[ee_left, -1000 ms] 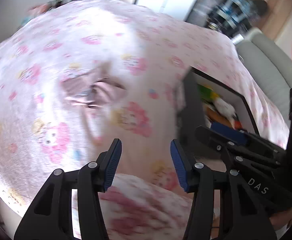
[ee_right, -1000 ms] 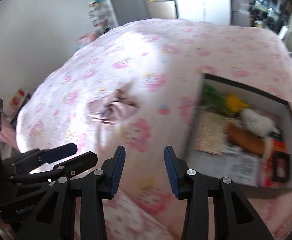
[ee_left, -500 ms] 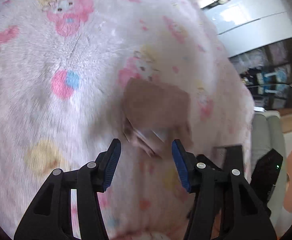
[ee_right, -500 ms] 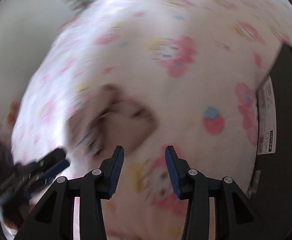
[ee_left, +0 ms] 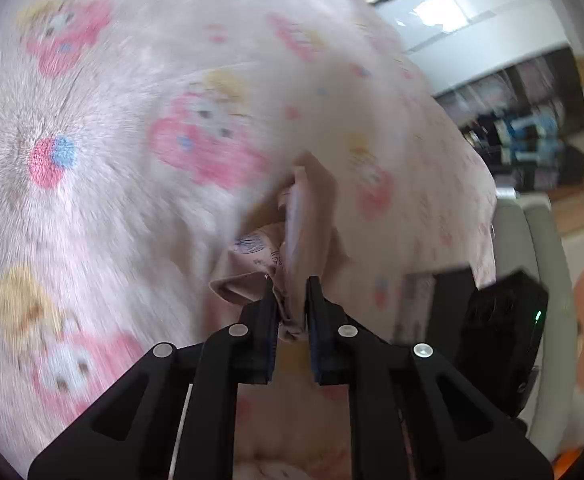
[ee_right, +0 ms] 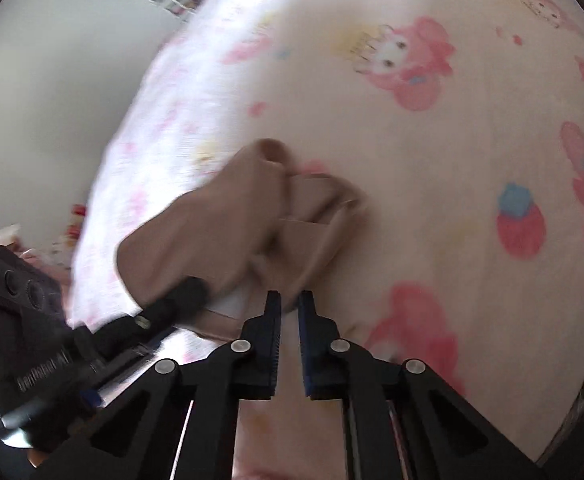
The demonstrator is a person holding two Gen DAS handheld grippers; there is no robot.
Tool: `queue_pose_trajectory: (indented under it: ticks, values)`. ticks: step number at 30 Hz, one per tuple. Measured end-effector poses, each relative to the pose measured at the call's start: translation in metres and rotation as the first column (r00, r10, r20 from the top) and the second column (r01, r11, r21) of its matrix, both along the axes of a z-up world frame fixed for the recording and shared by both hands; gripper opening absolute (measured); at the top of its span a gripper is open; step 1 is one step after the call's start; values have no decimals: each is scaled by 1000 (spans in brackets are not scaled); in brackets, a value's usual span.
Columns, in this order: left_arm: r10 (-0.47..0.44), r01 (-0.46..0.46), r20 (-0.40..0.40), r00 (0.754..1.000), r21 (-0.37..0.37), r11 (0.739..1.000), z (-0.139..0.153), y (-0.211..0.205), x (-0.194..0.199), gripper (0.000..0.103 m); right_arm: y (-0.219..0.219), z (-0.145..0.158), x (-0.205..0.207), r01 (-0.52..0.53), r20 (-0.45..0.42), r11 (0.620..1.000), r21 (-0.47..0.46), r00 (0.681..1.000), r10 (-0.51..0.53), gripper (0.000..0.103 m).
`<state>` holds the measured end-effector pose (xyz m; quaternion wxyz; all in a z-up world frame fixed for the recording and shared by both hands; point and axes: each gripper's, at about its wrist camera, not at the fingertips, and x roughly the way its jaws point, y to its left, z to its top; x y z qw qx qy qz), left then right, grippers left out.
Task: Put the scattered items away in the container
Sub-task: 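Grasp the pink cloth edge with the left gripper while the right gripper pinches it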
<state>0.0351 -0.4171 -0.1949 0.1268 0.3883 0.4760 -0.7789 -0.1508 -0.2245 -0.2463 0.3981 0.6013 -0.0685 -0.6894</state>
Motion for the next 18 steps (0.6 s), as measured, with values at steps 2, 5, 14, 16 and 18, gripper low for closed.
queue_pose_trajectory:
  ticks: [2,5,14,16,18]
  values:
    - [-38,37,-26,999,-42,998,24,22,9,11,10,22,17,-20,-65,1000,-11,998,19,4]
    - [-91,85,-77,993,-75,994,54,53,19,11,41,58,43,-20,-127,999,-42,992,14,4]
    - [-366,355,-77,927,-125,926,92,190,35,11,192,113,105,73,-220,996,-51,972,-83,4]
    - [-438,432,-37,898,-109,895,80,229,23,11,228,105,114,123,-211,992,-18,970,-124,4]
    - [-490,487,1,872,-103,867,68,257,11,11,267,94,122,156,-205,988,4,967,-152,4]
